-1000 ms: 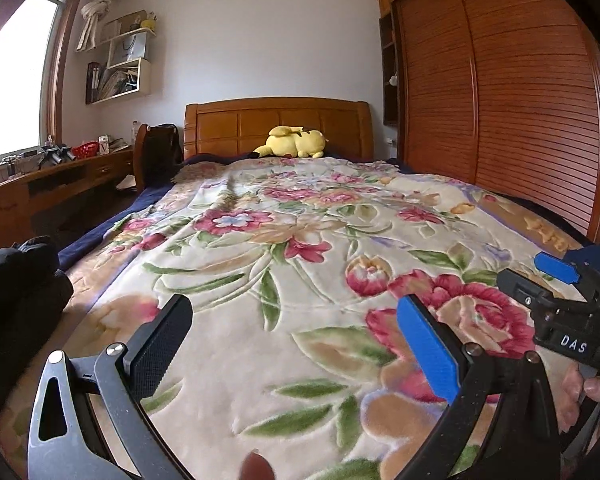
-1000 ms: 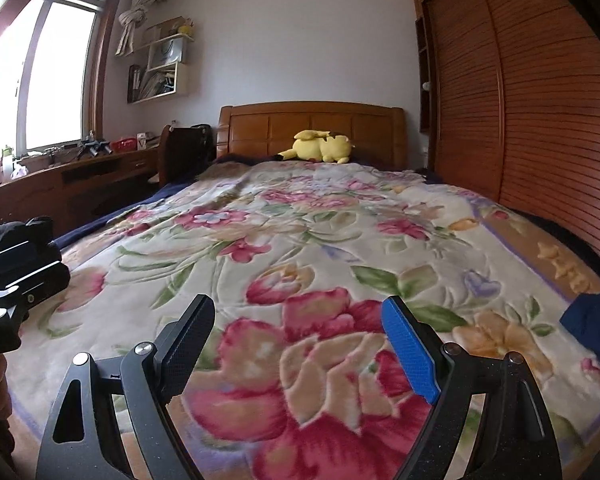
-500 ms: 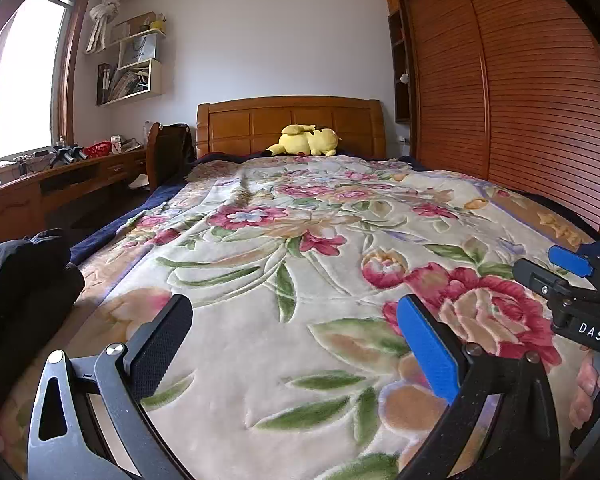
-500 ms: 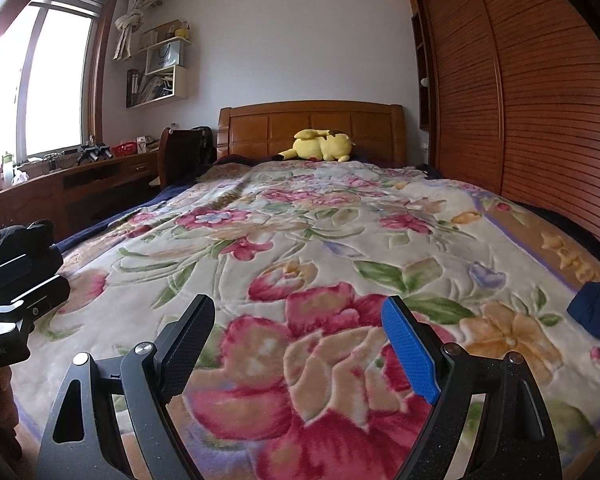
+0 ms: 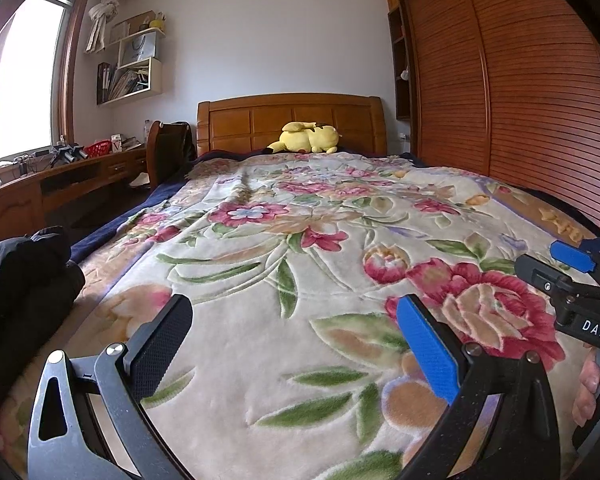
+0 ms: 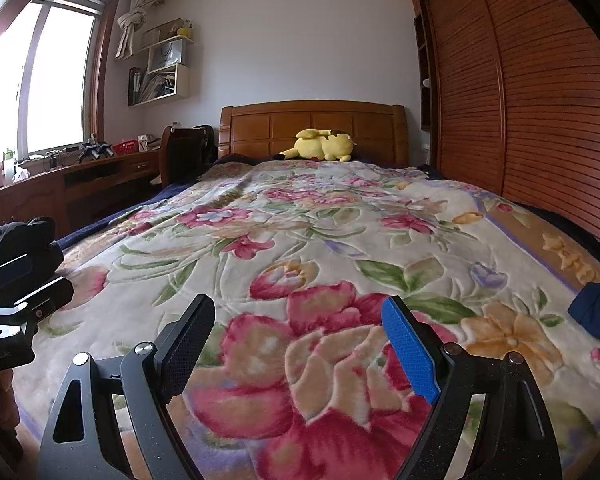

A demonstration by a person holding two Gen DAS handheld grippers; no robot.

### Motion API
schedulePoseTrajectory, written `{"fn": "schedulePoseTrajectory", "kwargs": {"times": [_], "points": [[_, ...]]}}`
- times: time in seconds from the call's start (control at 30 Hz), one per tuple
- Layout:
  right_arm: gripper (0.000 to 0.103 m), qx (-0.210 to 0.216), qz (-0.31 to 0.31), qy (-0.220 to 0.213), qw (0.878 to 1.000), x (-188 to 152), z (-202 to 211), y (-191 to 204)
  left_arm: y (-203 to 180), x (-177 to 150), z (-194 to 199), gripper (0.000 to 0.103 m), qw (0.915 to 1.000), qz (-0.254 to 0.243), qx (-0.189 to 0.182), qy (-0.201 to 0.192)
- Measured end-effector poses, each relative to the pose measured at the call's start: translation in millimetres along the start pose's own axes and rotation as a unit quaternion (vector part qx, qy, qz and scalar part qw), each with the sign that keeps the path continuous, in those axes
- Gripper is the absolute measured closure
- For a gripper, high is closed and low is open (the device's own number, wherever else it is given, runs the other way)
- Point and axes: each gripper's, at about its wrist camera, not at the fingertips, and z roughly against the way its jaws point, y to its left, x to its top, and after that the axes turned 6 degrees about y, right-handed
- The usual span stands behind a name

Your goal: Fold large clothes

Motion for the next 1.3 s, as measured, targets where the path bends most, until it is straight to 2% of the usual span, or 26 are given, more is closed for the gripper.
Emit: {"fn": "schedulePoseTrajectory", "kwargs": {"times": [1.3], "points": [[0.016, 0.003, 0.004, -0.001, 1.0, 0.9, 0.2, -2.6, 1.0, -1.1, -0.4, 0.001, 1.0, 0.0, 0.0, 0.0]]}}
